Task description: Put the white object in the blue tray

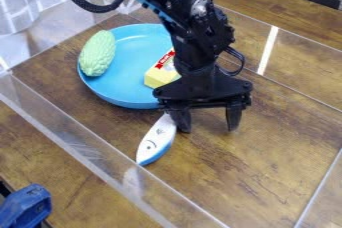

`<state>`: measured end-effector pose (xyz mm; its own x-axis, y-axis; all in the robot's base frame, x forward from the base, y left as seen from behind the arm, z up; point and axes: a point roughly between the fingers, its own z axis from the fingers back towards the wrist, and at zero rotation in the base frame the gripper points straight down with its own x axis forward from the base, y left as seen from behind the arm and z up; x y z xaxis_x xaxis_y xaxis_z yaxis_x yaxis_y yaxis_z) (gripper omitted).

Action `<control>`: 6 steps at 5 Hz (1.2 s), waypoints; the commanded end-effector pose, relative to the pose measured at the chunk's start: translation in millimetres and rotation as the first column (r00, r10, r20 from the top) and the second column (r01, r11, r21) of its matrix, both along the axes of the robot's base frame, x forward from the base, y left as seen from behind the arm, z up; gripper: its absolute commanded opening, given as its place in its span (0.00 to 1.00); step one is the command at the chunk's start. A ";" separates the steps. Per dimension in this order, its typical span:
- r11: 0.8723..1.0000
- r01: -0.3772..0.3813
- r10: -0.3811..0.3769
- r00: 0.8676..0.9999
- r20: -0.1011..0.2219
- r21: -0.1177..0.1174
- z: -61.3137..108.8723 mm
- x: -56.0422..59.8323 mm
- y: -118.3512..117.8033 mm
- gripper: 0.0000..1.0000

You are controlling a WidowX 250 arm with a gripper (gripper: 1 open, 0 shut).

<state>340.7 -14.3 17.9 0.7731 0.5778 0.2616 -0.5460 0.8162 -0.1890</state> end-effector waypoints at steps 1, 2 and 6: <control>0.998 -0.060 0.062 0.995 -0.076 0.032 -22.5 -10.8 34.7 1.00; 0.997 -0.072 0.075 0.994 -0.074 0.039 -21.9 -10.5 41.3 1.00; 0.992 -0.120 0.122 0.992 -0.046 0.041 -17.8 9.6 58.0 1.00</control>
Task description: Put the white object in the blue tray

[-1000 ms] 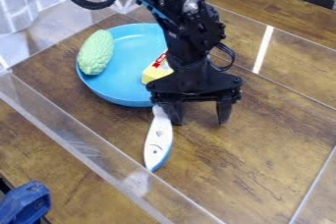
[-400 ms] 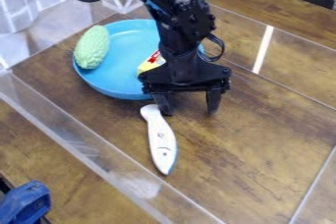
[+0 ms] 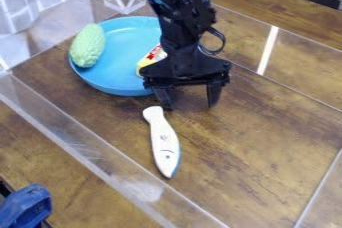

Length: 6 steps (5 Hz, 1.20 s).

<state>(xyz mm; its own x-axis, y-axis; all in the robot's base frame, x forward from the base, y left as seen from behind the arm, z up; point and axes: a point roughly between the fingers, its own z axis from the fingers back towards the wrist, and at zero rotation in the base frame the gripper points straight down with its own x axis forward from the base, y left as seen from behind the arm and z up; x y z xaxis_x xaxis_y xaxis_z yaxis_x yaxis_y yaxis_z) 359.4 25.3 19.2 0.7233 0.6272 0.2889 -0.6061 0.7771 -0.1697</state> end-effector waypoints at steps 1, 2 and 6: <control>0.998 -0.059 0.059 0.997 -0.049 0.006 -19.0 -3.2 23.2 1.00; 0.997 -0.074 0.074 0.996 -0.042 0.008 -19.6 2.4 27.6 1.00; 0.992 -0.124 0.124 0.992 -0.024 0.022 -22.3 14.9 44.9 1.00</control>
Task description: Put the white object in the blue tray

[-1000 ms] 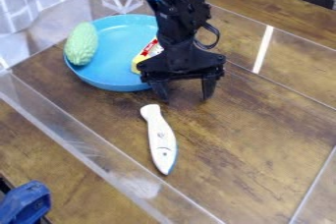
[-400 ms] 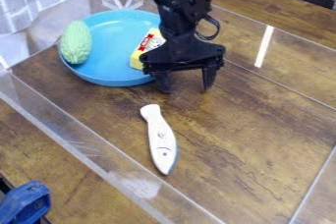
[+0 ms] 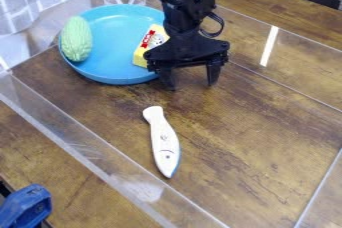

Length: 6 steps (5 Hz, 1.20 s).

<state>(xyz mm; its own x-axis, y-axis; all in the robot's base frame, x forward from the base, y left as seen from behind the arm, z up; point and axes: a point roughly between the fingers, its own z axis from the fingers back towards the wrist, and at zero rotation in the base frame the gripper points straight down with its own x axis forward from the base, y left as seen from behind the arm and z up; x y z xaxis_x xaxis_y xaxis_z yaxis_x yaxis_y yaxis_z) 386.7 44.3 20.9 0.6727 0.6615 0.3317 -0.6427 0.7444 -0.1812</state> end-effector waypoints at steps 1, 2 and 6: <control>0.997 -0.069 0.070 0.994 -0.085 0.014 -25.5 -19.1 25.4 1.00; 0.997 -0.072 0.074 0.992 -0.102 0.029 -26.6 -25.7 24.9 1.00; 0.994 -0.077 0.090 0.981 -0.173 0.081 -20.4 -55.0 19.3 1.00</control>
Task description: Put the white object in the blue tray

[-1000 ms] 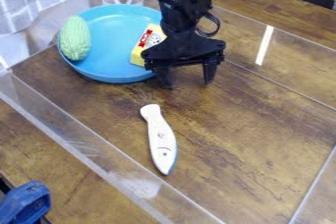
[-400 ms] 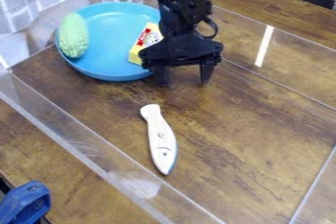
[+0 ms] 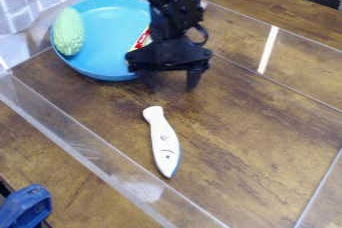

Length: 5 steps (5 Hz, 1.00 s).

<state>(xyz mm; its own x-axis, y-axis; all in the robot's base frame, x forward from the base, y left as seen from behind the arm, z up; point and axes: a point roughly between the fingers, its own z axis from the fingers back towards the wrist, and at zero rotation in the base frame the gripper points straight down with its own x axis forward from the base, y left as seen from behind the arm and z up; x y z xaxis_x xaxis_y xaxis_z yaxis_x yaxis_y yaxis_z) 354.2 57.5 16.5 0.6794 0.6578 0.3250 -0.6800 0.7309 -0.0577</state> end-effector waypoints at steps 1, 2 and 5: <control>0.999 -0.054 0.054 0.993 -0.107 0.002 -13.1 -31.1 3.4 1.00; 0.998 -0.063 0.062 0.990 -0.128 -0.001 -9.5 -37.1 -0.6 1.00; 0.994 -0.102 0.094 0.980 -0.177 -0.034 -3.1 -46.7 -14.5 1.00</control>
